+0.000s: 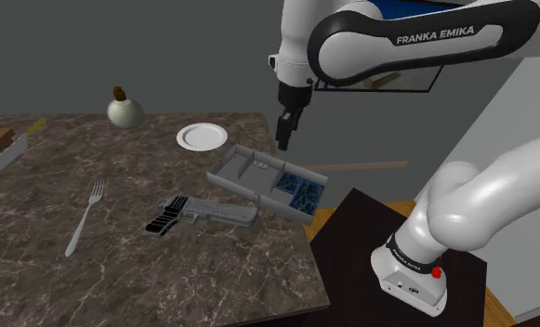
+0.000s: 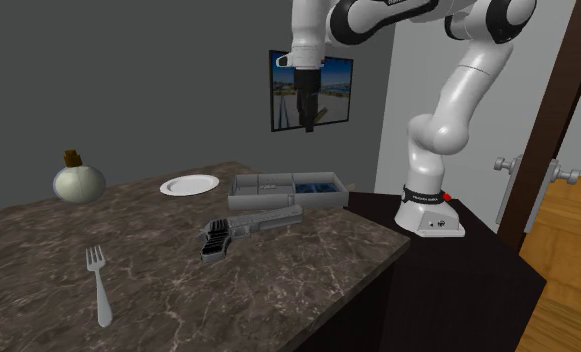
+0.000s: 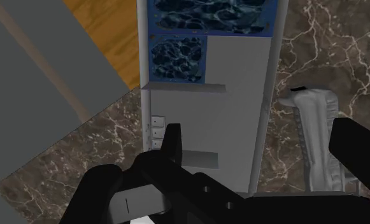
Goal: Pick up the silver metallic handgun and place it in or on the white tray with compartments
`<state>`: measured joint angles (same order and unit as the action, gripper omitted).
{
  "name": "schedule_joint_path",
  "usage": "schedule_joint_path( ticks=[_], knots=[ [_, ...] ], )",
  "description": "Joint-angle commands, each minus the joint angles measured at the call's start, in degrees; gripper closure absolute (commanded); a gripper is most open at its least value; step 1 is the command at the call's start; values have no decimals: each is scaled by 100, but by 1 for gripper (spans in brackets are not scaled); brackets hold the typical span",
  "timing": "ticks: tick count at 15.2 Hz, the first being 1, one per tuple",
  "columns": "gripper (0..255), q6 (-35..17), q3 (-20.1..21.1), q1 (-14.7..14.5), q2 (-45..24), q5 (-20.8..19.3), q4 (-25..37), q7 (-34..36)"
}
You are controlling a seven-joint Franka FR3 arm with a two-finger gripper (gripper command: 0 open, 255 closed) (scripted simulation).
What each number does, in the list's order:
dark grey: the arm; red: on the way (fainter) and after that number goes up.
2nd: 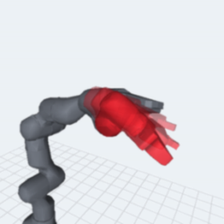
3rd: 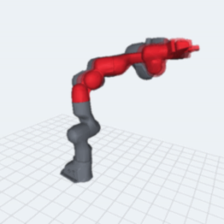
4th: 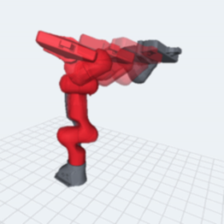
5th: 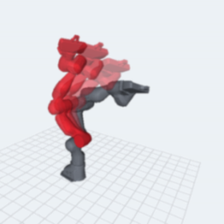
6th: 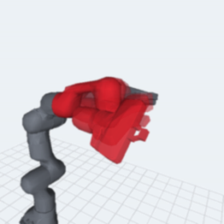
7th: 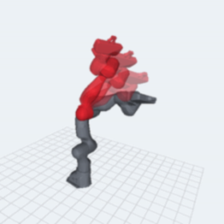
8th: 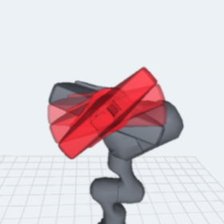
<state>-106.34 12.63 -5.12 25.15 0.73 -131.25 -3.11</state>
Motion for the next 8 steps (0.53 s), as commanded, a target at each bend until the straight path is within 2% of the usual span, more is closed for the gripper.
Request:
schedule_joint_path(
  ticks=[1,8],
  knots=[
    [0,-219,144,-42,-372,-36,119,89],
    [0,-841,630,-200,-1739,-366,667,518]
  ],
)
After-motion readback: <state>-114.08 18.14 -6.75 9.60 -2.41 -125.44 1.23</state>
